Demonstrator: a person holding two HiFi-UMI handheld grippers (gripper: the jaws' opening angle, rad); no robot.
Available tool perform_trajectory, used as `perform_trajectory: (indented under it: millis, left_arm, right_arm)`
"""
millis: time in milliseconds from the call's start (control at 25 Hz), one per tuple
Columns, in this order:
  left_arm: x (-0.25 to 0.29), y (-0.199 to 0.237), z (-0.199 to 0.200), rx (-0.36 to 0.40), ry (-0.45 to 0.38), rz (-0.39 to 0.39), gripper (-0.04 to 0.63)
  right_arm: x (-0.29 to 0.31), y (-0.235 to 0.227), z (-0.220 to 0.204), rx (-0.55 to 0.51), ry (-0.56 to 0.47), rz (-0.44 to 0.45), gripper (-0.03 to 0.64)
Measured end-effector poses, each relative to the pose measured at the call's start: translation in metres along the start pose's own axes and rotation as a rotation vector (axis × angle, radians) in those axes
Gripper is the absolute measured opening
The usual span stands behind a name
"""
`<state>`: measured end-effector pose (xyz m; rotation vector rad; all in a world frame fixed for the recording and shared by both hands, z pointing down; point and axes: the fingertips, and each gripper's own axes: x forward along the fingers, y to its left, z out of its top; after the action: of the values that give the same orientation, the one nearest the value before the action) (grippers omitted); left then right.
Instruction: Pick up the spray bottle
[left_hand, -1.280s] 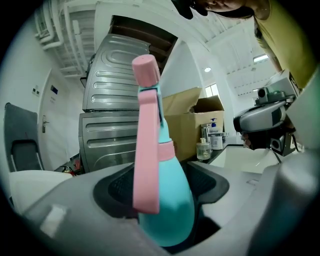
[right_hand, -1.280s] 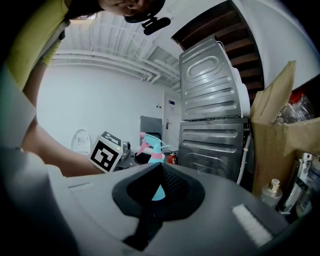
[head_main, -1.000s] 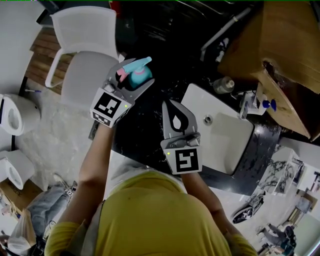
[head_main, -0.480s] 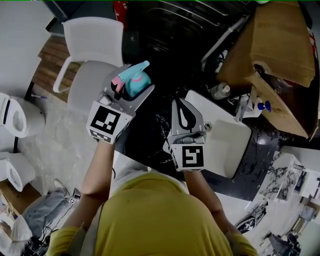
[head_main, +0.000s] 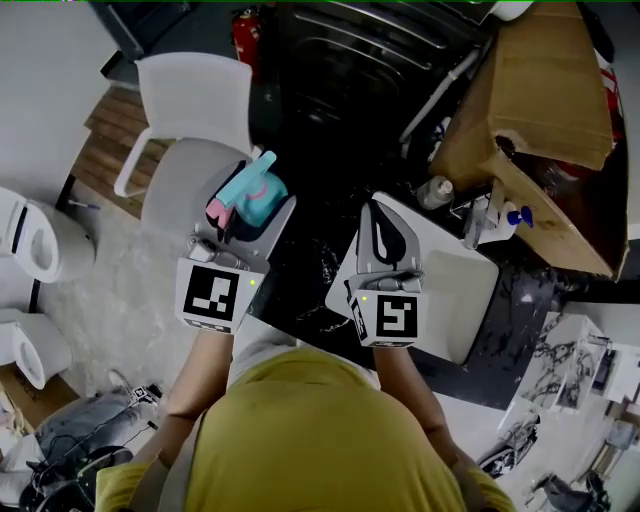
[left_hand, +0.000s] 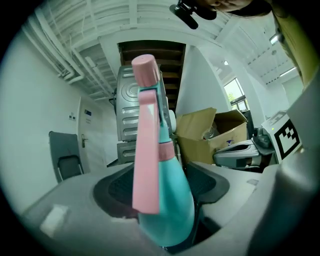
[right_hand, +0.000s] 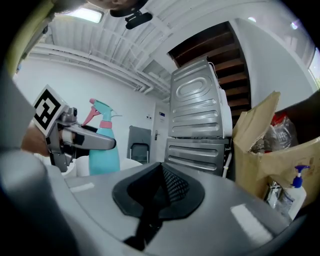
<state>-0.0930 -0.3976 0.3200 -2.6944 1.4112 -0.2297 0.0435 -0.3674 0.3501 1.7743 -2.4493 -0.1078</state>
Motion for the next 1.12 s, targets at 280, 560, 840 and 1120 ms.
perform_trajectory:
  millis: [280,560,840,1120]
  left_arm:
    - [-0.023,-0.01,-0.003,-0.026,0.007,0.042,0.313]
    - [-0.025,-0.017,-0.007,-0.025,0.013,0.037,0.313]
    - [-0.023,-0.022,-0.006,-0.028,0.013,0.019,0.313]
    - [-0.025,-0.025,-0.006,-0.027,0.01,0.014,0.313]
  right_arm:
    - [-0.016,-0.006,0.005,0.0,-0.006,-0.037,0.0]
    - [-0.027,-0.007,0.005,0.006,-0.006,-0.062,0.0]
    - [-0.03,-0.001,0.007,-0.014,0.001,-0.051,0.0]
    - [-0.033,-0.003,0.007,-0.008,-0.003,-0.057,0.0]
